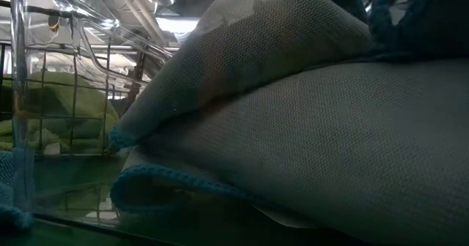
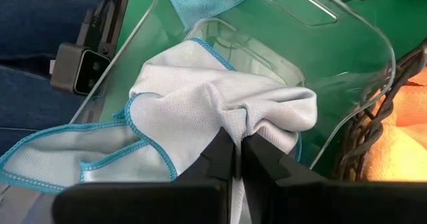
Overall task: Sort microfiber towel by color & place in baskets
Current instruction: Put the light blue towel into the transparent bin
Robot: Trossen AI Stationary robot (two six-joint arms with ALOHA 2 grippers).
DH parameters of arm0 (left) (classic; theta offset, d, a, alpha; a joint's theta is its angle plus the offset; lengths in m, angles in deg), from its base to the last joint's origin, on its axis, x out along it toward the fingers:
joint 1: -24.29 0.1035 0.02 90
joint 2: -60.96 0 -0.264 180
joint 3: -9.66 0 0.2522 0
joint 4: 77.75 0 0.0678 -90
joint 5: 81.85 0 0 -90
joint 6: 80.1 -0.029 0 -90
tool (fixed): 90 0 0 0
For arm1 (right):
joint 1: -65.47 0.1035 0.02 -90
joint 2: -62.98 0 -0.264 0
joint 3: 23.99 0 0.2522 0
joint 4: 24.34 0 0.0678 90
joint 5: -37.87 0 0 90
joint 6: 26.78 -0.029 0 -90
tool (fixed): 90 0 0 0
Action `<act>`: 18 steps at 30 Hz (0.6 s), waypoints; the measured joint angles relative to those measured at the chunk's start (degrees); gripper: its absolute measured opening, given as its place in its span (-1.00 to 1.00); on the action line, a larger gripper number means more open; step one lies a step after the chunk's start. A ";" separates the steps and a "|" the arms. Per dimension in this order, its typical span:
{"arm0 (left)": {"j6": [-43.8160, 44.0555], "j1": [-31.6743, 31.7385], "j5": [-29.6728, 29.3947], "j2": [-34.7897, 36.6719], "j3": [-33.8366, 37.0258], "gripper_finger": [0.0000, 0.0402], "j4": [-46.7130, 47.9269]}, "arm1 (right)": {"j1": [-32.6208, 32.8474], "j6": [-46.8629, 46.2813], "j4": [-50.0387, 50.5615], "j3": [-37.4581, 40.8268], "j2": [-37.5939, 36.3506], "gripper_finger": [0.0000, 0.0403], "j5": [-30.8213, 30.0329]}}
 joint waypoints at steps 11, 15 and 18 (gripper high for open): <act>13.20 -5.23 11.32 -3.41 0.00 -0.27 13.89 | 0.00 -0.02 0.45 0.00 0.00 -0.48 -0.02; 13.23 -6.06 10.01 -3.40 0.00 -0.27 20.94 | 0.00 -0.02 0.47 0.00 0.00 -0.26 0.00; 13.21 -6.25 9.85 -3.39 0.00 -0.27 25.24 | 0.00 -0.03 0.47 0.00 0.00 -0.17 0.01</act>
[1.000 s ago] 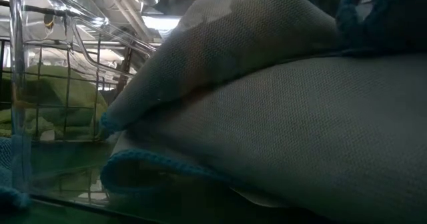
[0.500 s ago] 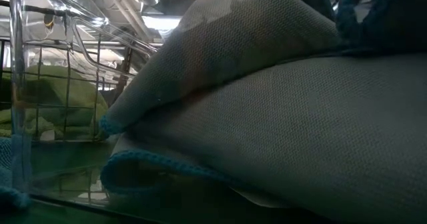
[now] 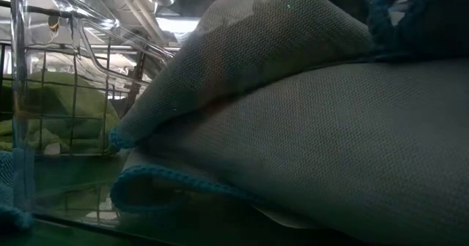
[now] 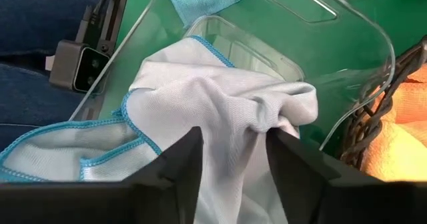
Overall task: Sort microfiber towel by color & place in baskets
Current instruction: Put the light blue towel into the transparent bin, then put the blue towel into the transparent bin
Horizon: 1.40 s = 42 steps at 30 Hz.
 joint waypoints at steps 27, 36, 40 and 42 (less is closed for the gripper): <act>-7.34 -0.63 -7.50 -4.68 0.02 -0.27 9.76 | 2.00 2.31 8.83 -15.10 -0.68 -0.13 5.23; -8.20 -0.63 -7.23 -5.04 0.02 -0.66 8.56 | 5.05 7.05 22.44 -20.60 -1.77 -0.13 -0.02; -8.60 -0.63 -6.71 -4.91 0.03 -0.96 7.56 | 6.94 10.48 25.19 -20.61 -3.79 -0.13 -0.19; -9.48 -0.63 -5.80 -4.61 0.03 -0.97 7.23 | 7.91 10.52 25.67 -20.61 -4.64 -0.13 -0.59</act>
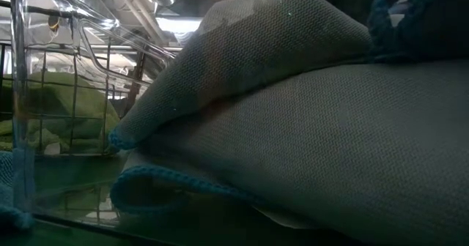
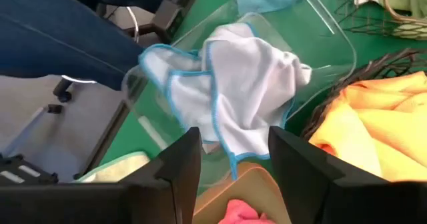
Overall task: Sort microfiber towel by color & place in baskets
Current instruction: Put the blue towel into the transparent bin
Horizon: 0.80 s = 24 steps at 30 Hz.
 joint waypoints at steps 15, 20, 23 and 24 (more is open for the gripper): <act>-6.77 -0.02 -0.38 0.42 -14.60 -1.00 3.46 | 2.67 -3.32 3.34 0.00 -4.63 -0.13 -9.46; -10.57 0.02 -5.55 0.42 -22.58 -1.00 6.67 | 2.69 -3.59 4.61 0.02 -4.69 -0.13 -9.97; -14.48 0.27 -11.79 0.44 -26.94 -1.00 6.75 | 2.69 -4.93 5.18 0.87 -4.89 -0.13 -10.27; -15.95 0.43 -14.49 0.44 -28.30 -1.00 6.69 | 2.78 -5.58 5.34 1.51 -5.16 -0.13 -10.72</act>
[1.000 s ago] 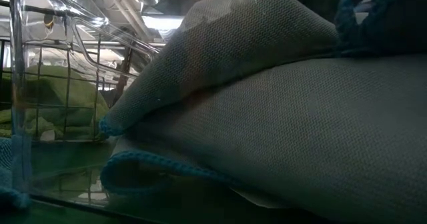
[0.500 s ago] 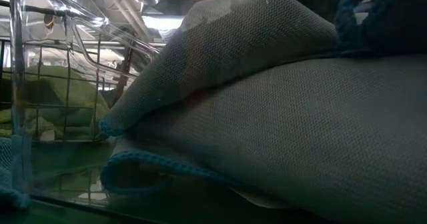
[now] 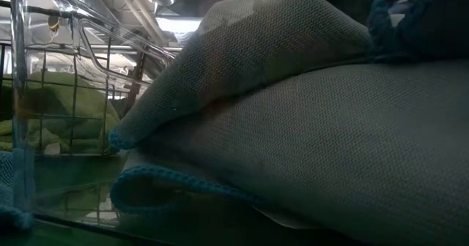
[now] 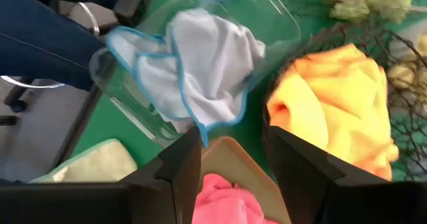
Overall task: Sort microfiber towel by color & place in baskets
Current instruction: Put the blue towel into the transparent bin
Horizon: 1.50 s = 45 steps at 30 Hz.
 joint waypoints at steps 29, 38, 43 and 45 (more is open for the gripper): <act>-65.82 23.12 -6.73 -6.62 -4.56 -1.00 -40.36 | 13.67 -30.81 -6.28 29.16 -16.31 -0.13 -9.51; -70.92 23.90 -7.62 -18.11 -4.54 -1.00 -35.29 | 19.09 -37.48 -13.45 32.30 -16.36 -0.13 -9.55; -69.99 25.02 -8.89 -21.65 -4.54 -1.00 -28.47 | 21.06 -40.54 -16.67 34.93 -16.36 -0.13 -9.24; -68.23 25.53 -8.41 -22.21 -4.54 -1.00 -25.24 | 21.41 -41.75 -17.83 36.03 -16.36 -0.13 -9.11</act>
